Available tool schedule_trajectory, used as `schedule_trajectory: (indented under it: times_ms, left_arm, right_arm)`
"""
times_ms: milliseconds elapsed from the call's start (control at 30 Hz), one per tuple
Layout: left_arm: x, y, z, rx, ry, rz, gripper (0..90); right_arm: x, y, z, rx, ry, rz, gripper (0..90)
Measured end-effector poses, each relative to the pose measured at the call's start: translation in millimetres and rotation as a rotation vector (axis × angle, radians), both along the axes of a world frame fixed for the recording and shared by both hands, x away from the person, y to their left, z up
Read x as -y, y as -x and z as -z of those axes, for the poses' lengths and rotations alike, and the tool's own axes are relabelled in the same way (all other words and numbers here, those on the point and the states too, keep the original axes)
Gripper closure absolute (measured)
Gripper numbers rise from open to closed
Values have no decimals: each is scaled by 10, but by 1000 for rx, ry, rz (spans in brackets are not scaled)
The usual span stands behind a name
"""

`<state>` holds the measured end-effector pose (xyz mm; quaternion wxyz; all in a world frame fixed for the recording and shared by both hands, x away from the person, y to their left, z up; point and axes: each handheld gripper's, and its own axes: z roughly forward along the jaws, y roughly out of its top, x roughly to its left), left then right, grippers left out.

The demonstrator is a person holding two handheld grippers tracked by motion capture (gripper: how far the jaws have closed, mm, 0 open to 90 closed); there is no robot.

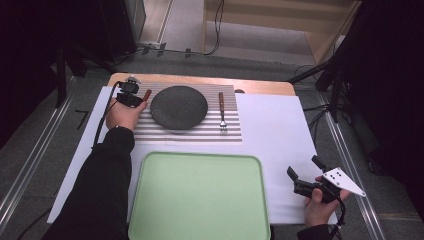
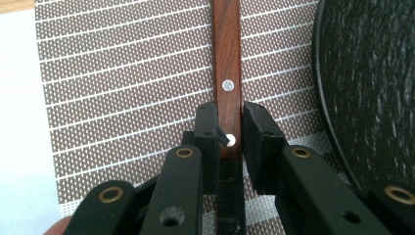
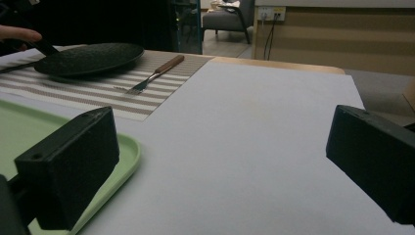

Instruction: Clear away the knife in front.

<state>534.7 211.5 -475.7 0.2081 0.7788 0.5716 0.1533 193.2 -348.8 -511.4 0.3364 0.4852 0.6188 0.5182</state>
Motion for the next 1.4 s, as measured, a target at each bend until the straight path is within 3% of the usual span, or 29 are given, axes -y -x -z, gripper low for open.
schedule_trajectory:
  times_ms: [133,333,900,1400]
  left_arm:
    - [-42,-2,-5,-6,26,15,779]
    - [-77,31,-41,-15,12,41,779]
    - [-199,232,-340,41,14,94,779]
    - [-178,490,-530,65,65,170,778]
  right_arm:
    - [4,1,0,-1,-1,4,0]
    - [3,-3,-1,-1,-2,2,0]
    - [0,-11,0,1,2,-1,0]
    - [-24,-21,0,-7,12,-8,0]
